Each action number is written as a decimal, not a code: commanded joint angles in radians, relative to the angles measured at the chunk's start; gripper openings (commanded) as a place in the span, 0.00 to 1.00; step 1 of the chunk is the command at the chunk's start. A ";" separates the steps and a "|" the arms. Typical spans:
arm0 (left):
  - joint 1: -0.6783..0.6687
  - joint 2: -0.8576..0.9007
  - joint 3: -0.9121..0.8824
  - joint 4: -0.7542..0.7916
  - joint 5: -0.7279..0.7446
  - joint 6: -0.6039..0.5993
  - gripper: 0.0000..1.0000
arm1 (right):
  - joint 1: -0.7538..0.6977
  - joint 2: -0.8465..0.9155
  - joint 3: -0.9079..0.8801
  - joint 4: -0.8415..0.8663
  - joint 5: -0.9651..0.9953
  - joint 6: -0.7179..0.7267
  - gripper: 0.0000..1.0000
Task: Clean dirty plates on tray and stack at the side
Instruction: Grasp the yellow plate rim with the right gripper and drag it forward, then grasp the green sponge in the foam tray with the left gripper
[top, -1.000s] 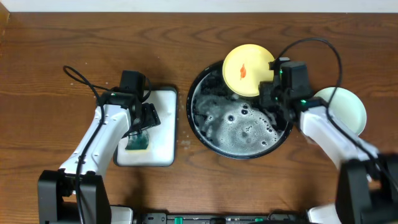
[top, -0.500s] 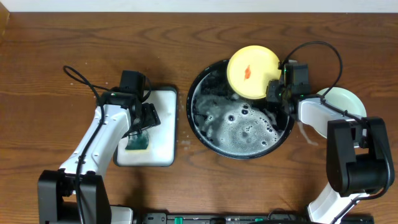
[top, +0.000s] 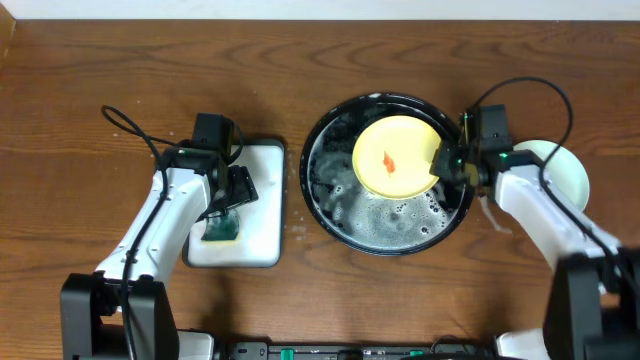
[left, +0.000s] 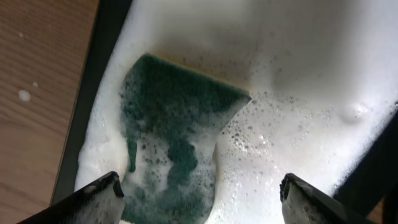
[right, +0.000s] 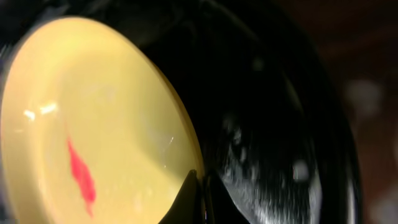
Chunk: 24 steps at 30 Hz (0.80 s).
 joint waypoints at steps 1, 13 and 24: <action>0.003 -0.002 0.002 -0.002 -0.005 0.006 0.82 | 0.039 -0.077 0.006 -0.091 -0.005 0.096 0.01; 0.003 -0.002 0.002 -0.002 -0.005 0.006 0.82 | 0.089 -0.090 -0.013 -0.249 0.067 0.103 0.45; 0.003 -0.002 0.002 -0.002 -0.005 0.006 0.82 | 0.069 -0.056 -0.013 -0.187 0.095 -0.428 0.37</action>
